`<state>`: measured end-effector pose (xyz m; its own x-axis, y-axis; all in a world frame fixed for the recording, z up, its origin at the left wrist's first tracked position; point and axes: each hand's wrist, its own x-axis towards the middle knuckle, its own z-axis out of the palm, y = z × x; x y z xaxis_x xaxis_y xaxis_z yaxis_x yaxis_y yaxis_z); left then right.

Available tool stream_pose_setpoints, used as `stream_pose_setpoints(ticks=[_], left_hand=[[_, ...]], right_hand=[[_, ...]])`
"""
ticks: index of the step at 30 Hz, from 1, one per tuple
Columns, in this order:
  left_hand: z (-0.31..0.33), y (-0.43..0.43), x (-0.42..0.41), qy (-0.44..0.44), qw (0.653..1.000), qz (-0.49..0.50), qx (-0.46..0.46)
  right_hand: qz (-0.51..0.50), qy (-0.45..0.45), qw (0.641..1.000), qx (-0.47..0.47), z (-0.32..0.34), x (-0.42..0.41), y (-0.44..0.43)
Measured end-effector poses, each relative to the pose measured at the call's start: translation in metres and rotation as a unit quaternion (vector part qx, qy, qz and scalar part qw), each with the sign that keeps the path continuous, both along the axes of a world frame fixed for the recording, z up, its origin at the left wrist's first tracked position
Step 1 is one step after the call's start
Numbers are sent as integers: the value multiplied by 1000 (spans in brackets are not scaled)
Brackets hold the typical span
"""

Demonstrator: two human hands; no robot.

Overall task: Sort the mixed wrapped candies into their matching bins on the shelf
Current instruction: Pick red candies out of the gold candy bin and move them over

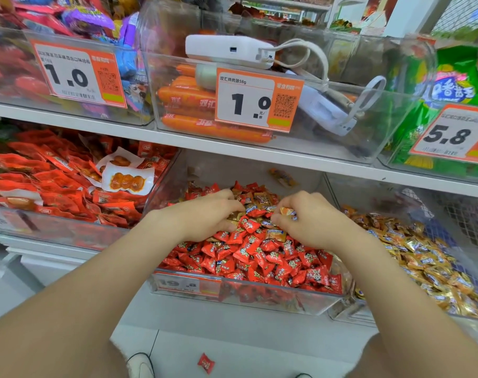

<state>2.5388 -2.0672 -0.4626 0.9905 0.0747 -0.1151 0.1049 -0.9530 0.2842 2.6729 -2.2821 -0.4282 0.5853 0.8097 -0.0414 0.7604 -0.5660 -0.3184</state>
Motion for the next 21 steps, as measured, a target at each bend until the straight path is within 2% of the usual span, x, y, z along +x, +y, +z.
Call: stream_pose_setpoints(ticks=[3, 6, 10, 15, 21], left_hand=[[3, -2, 1, 11, 1000, 17, 5], [1, -5, -1, -17, 999, 15, 31], [6, -5, -8, -60, 998, 5, 25], [20, -3, -22, -142, 988, 32, -47], [30, -8, -40, -124, 984, 86, -91]], right_hand=[[49, 2, 994, -97, -3, 0, -1], [73, 2, 989, -129, -8, -2, 1], [67, -34, 994, -78, -8, -6, 8], [76, -38, 996, -34, -2, -12, 6], [13, 37, 999, 26, 10, -15, 3]])
